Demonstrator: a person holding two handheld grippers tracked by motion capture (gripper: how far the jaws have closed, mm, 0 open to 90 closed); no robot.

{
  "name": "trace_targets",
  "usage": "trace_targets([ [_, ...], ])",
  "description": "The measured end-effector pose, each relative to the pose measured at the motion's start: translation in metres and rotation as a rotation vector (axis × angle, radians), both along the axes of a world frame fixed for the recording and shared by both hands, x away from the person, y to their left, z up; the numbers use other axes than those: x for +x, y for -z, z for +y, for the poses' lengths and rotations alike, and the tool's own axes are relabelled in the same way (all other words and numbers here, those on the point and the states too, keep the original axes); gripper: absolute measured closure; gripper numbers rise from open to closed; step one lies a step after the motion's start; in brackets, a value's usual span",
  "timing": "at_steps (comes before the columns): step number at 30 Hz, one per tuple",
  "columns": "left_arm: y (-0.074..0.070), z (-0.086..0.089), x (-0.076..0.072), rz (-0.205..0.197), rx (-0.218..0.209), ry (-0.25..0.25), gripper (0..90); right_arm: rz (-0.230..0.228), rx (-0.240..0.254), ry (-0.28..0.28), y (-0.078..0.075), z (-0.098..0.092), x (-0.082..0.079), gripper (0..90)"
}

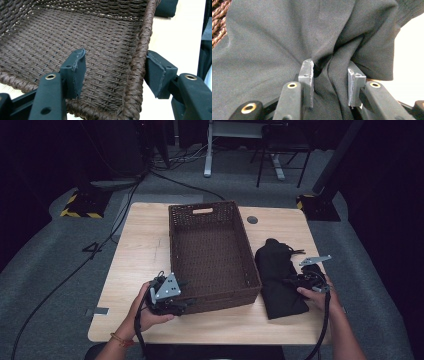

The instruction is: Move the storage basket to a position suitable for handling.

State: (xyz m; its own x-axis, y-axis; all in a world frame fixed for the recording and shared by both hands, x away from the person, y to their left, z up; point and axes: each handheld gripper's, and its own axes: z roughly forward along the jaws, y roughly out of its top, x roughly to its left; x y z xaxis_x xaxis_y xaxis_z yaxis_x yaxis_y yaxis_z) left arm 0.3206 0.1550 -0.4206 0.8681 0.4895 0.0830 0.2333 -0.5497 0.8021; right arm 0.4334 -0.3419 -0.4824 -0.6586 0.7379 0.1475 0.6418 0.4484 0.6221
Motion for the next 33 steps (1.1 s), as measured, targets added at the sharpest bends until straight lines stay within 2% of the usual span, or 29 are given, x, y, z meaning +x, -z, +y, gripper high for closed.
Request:
trace_targets([
  [3, -0.002, 0.004, 0.006, 0.012, 0.002, 0.007, 37.4, 0.001, 0.005, -0.001, 0.0, -0.001, 0.0, 64.6],
  [11, -0.003, -0.002, 0.02, 0.029, -0.012, -0.002, 35.4, 0.004, 0.014, 0.006, 0.001, -0.001, 0.0, 64.4],
  [12, -0.004, -0.003, 0.02, 0.044, -0.038, -0.004, 35.1, 0.004, 0.013, 0.005, 0.001, -0.001, 0.0, 64.4],
  [13, -0.006, -0.003, 0.02, 0.037, -0.063, -0.018, 32.9, 0.004, 0.011, 0.006, 0.001, -0.001, 0.0, 64.4],
  [14, -0.008, -0.002, 0.019, 0.03, -0.078, -0.029, 24.1, 0.004, 0.011, 0.006, 0.001, -0.001, 0.0, 64.4],
  [16, -0.016, 0.001, 0.017, 0.017, -0.113, -0.047, 24.3, 0.004, 0.013, 0.004, 0.001, -0.001, 0.0, 64.3],
  [18, -0.023, 0.004, 0.018, -0.013, -0.124, -0.116, 22.5, 0.006, 0.014, 0.002, 0.001, -0.002, 0.0, 64.3],
  [21, -0.029, 0.012, 0.024, -0.038, -0.14, -0.316, 21.2, 0.004, 0.01, 0.003, 0.001, -0.001, 0.0, 64.2],
  [23, -0.029, 0.018, 0.031, -0.033, -0.149, -0.436, 19.0, 0.004, 0.011, 0.006, 0.001, -0.001, 0.0, 64.1],
  [24, -0.027, 0.02, 0.036, -0.022, -0.146, -0.464, 18.1, 0.005, 0.012, 0.006, 0.001, -0.001, 0.0, 64.1],
  [26, -0.021, 0.023, 0.047, 0.002, -0.12, -0.484, 17.7, 0.005, 0.013, 0.006, 0.001, -0.001, 0.0, 64.1],
  [28, -0.013, 0.026, 0.059, 0.031, -0.112, -0.508, 17.6, 0.004, 0.01, 0.004, 0.001, -0.001, 0.0, 64.1],
  [30, -0.006, 0.029, 0.069, 0.07, -0.12, -0.531, 18.1, 0.004, 0.013, 0.004, 0.001, -0.001, 0.0, 64.3],
  [31, -0.004, 0.03, 0.073, 0.075, -0.122, -0.541, 18.5, 0.004, 0.015, 0.005, 0.001, -0.002, 0.0, 64.5],
  [33, -0.002, 0.03, 0.079, 0.088, -0.127, -0.524, 18.5, -0.004, 0.023, -0.004, 0.002, -0.003, -0.001, 65.6],
])
